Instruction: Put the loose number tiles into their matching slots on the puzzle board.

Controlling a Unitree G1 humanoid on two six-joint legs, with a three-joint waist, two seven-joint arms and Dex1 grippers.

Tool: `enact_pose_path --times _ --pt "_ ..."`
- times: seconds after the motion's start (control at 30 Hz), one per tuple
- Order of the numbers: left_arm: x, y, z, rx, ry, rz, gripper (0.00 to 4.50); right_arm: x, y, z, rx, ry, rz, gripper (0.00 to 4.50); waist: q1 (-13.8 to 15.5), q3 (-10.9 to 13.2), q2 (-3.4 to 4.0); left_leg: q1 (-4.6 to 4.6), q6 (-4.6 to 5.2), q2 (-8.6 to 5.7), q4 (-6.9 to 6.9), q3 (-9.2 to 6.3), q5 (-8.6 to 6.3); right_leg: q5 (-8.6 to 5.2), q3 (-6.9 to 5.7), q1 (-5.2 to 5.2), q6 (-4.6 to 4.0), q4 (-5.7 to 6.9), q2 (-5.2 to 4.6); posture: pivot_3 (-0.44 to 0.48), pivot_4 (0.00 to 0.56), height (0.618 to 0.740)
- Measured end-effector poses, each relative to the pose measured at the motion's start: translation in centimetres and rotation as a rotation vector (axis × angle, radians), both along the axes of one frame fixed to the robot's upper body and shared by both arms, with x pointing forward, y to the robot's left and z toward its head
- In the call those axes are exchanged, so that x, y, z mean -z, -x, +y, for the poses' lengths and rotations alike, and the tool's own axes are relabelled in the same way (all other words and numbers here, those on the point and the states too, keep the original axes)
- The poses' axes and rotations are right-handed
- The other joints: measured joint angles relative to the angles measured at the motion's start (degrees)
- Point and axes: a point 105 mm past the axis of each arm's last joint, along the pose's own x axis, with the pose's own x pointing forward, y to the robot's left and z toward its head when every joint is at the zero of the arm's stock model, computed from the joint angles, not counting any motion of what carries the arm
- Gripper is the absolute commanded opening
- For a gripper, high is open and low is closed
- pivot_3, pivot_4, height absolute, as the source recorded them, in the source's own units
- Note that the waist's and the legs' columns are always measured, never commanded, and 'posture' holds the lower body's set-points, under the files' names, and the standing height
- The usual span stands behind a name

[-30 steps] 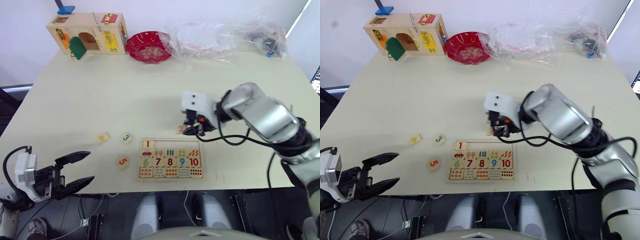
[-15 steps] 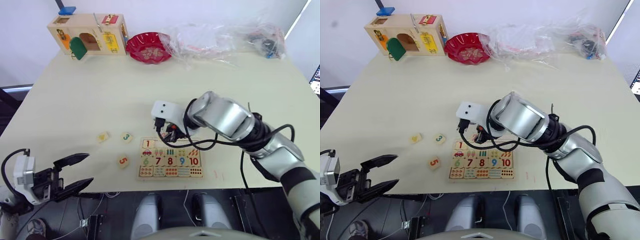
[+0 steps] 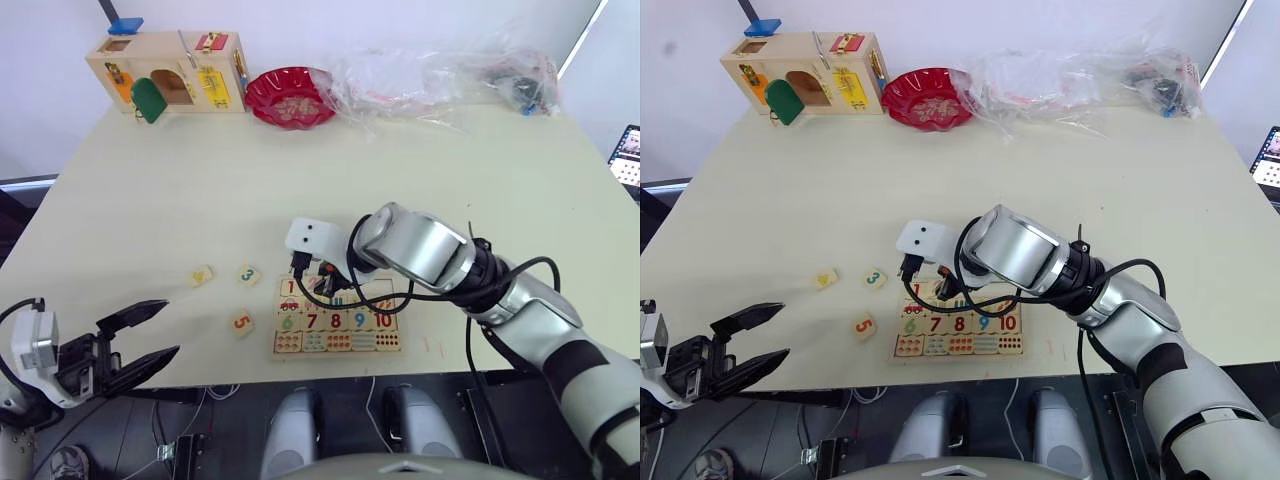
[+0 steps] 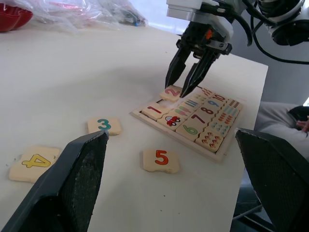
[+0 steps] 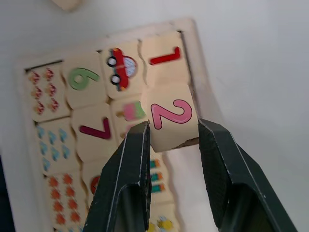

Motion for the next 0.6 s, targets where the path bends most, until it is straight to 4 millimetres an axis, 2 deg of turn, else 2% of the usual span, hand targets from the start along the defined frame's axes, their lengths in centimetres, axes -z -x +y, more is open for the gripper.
enact_pose_path --times 0.6 --pt "0.57 0.50 0.39 -0.031 -0.005 0.027 4.50 0.53 -0.45 0.03 0.025 0.002 -0.005 0.88 -0.01 0.01 -0.01 0.01 0.00 0.02 0.00 -0.20 0.00 0.00 0.01 -0.07 -0.01 -0.02 -0.02 0.000 0.150 0.740"
